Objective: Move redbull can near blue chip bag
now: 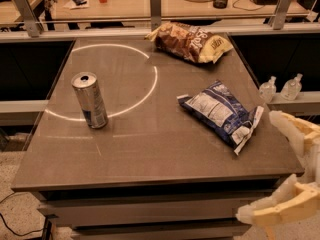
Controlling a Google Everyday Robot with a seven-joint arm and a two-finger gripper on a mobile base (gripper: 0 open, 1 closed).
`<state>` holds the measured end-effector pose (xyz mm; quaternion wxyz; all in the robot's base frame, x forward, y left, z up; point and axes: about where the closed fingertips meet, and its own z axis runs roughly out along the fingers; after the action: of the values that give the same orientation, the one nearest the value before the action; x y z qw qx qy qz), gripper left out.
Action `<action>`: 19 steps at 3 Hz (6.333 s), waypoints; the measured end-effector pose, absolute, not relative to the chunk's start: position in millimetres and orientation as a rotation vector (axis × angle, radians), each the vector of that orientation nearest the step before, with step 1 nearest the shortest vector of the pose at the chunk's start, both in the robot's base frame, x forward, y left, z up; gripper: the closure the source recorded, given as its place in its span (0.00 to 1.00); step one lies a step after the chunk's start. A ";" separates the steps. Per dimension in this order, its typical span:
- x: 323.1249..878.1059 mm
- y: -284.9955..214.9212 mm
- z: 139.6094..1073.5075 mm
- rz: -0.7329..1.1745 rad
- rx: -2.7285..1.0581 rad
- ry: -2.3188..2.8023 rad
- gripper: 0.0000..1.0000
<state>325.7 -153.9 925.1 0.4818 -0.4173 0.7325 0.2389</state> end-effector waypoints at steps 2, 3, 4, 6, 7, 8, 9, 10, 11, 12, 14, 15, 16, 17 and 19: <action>330.1 -71.8 922.3 0.659 -1.018 1.620 0.00; 338.6 -37.7 914.8 0.714 -0.979 1.581 0.00; 344.9 -4.8 909.9 0.749 -0.922 1.543 0.00; 362.3 47.6 911.2 0.676 -0.816 1.512 0.00; 382.0 68.7 913.4 0.614 -0.768 1.563 0.00; 403.3 85.3 909.0 0.561 -0.721 1.639 0.00; 410.6 79.1 902.2 0.510 -0.706 1.673 0.00; 410.6 79.2 902.2 0.510 -0.706 1.673 0.00; 411.6 85.8 904.9 0.484 -0.712 1.655 0.00; 415.8 90.0 911.1 0.446 -0.708 1.627 0.00; 411.8 110.0 902.7 0.453 -0.720 1.616 0.00; 410.4 115.0 898.7 0.438 -0.740 1.608 0.00; 413.7 111.7 900.5 0.413 -0.726 1.597 0.00; 416.6 110.2 898.9 0.411 -0.699 1.598 0.00; 426.1 112.0 885.3 0.405 -0.723 1.589 0.00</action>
Offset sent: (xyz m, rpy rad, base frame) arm 0.0107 0.1265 -0.0142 0.2076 -0.1124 0.0944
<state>426.1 112.0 885.3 0.6246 -0.3150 0.6925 0.1764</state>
